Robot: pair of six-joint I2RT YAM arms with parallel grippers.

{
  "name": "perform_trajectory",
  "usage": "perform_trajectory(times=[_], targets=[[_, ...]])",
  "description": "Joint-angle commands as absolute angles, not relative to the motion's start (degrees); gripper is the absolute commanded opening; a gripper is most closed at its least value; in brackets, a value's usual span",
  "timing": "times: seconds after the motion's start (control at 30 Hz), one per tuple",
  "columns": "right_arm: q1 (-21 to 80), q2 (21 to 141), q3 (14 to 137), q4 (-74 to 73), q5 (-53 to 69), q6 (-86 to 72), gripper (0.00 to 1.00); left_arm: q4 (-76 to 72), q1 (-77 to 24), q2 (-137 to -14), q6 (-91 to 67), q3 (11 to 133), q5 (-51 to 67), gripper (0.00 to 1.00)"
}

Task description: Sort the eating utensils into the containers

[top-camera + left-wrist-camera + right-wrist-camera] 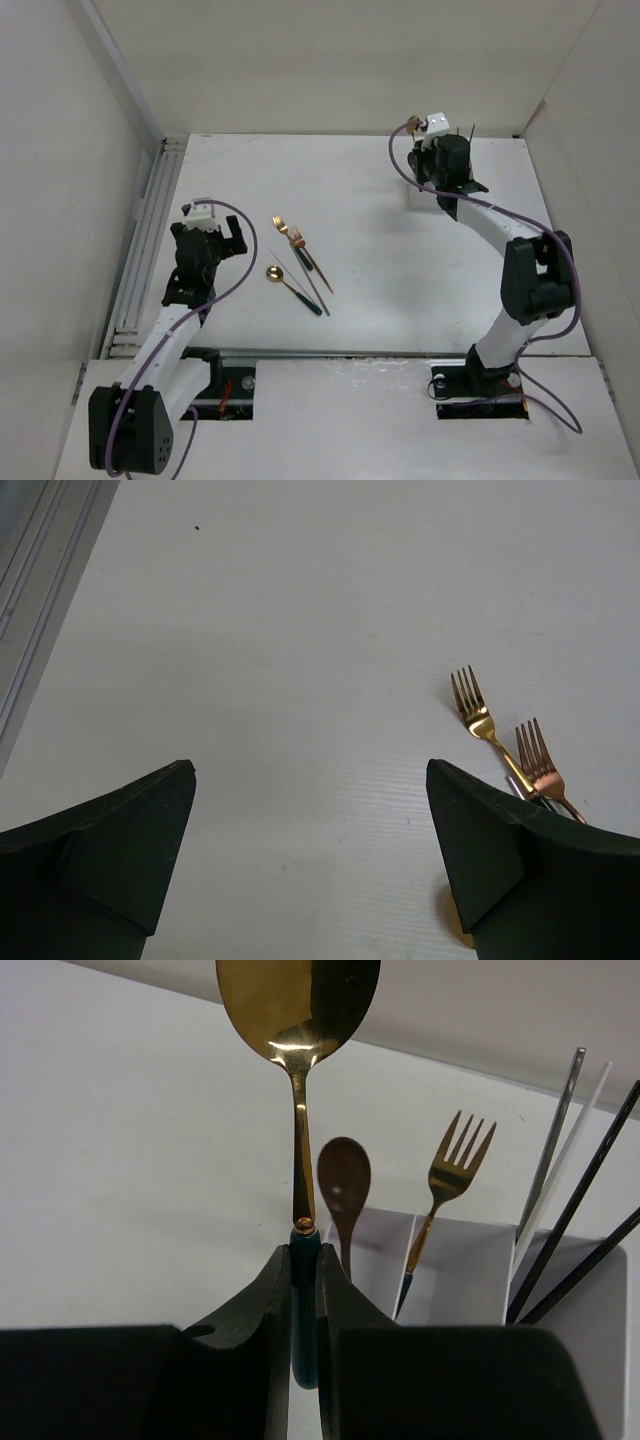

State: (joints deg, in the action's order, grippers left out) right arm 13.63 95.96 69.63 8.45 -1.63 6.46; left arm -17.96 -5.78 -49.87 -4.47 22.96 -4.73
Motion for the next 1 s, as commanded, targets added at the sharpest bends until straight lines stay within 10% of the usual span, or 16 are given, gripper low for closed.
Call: perform_trajectory(times=[0.0,0.97], targets=[[12.04,98.25,73.56,16.43,1.93,8.78,0.0,-19.07,-5.01,-49.66,-4.04,25.4,-4.83,1.0],[8.79,107.84,79.28,1.58,-3.78,8.26,0.0,-20.74,-3.43,-51.94,-4.57,25.4,-4.83,1.0]])
